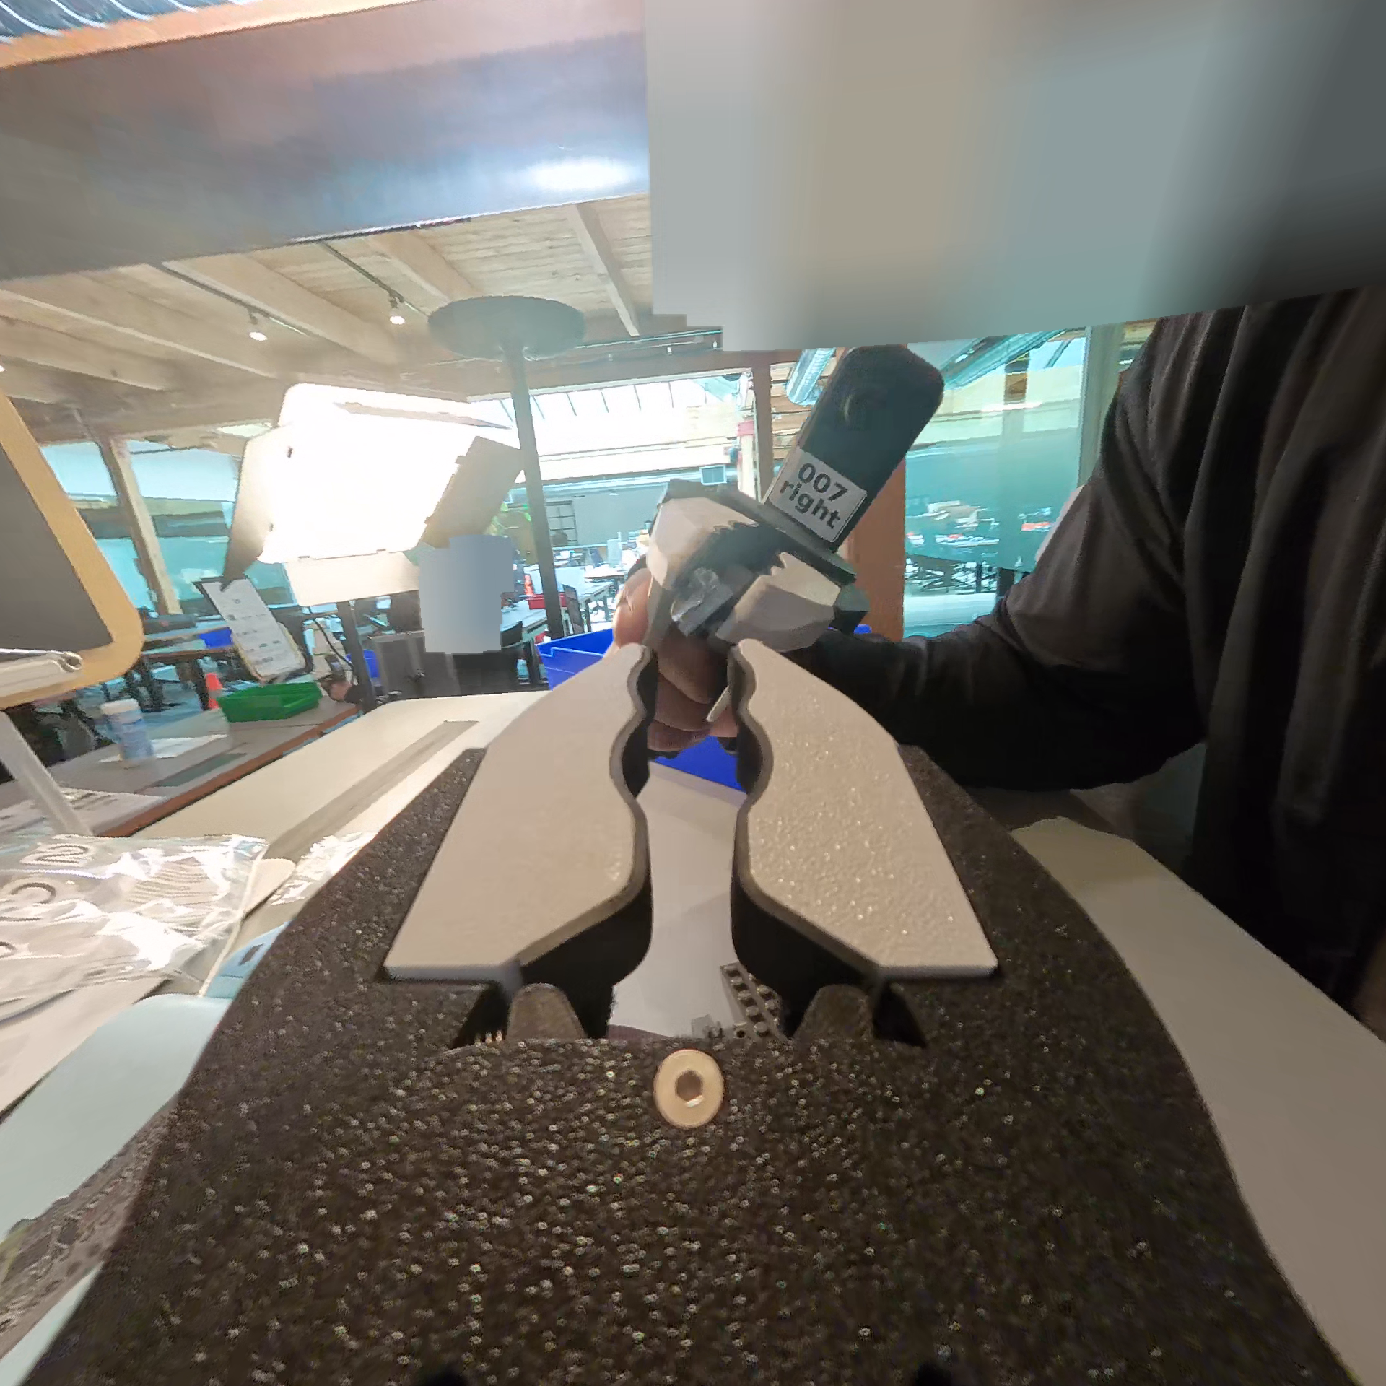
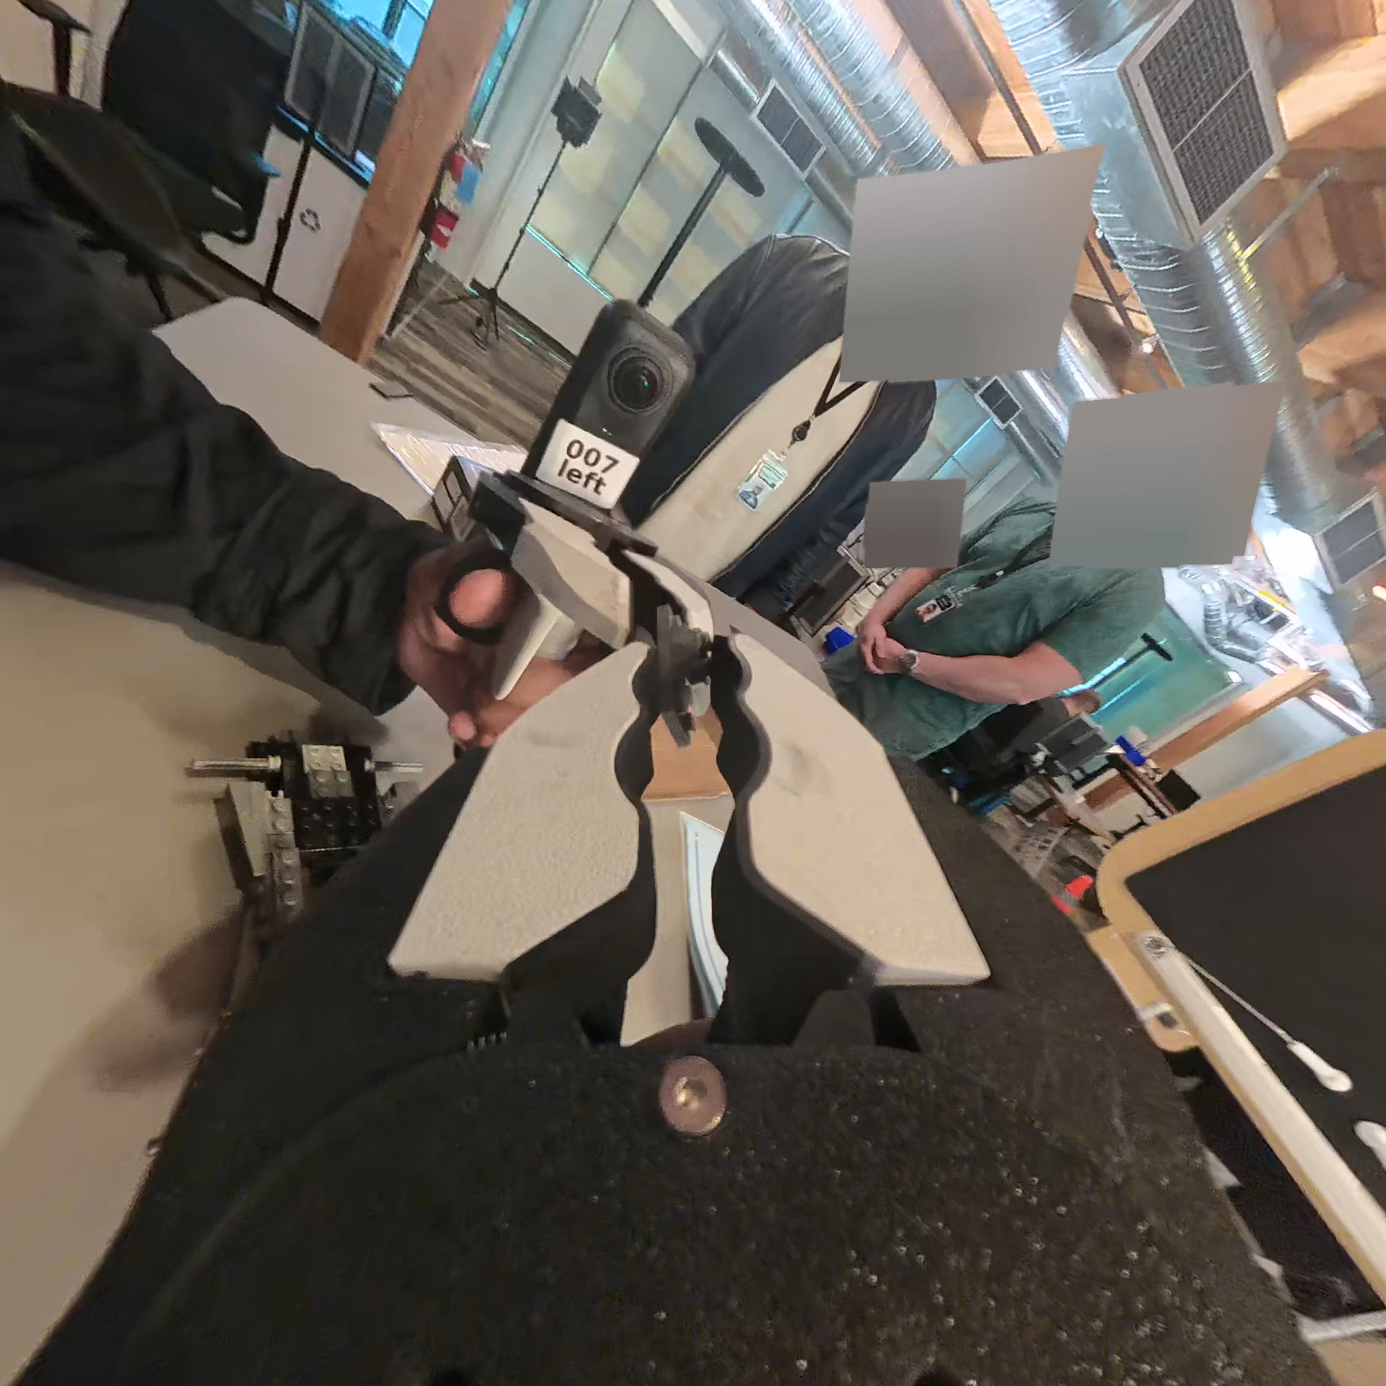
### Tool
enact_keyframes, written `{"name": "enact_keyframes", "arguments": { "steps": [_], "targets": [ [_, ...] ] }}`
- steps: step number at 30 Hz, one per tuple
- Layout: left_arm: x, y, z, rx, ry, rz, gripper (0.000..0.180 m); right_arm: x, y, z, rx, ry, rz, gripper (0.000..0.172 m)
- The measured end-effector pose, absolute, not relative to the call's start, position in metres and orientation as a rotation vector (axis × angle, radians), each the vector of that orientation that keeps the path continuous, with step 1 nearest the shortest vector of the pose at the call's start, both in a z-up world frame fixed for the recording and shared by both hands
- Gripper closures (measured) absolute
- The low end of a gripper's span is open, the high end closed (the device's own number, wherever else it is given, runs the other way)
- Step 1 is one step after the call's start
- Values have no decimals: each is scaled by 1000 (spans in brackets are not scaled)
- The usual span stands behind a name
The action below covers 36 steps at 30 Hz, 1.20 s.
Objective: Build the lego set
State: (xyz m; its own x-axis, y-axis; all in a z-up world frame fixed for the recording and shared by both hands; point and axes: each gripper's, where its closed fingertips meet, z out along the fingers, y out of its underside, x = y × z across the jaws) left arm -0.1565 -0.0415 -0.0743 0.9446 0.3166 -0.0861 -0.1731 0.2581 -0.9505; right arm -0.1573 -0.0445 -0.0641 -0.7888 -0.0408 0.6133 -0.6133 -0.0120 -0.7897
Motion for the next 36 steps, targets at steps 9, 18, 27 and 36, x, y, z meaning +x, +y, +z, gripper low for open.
{"name": "enact_keyframes", "arguments": {
  "steps": [9,18,27,36],
  "targets": [
    [-155,-34,-76,-1320,-60,530,159,-153,-45,-73,688,-1975,1911,158],
    [-144,-31,-77,-1327,10,506,169,-141,-40,-71,725,-2041,2054,158],
    [-141,-28,-77,-1322,27,497,170,-137,-39,-74,741,-2079,2090,158],
    [-134,-25,-76,-1315,59,456,171,-131,-37,-74,771,-2111,2144,158]
  ]
}}
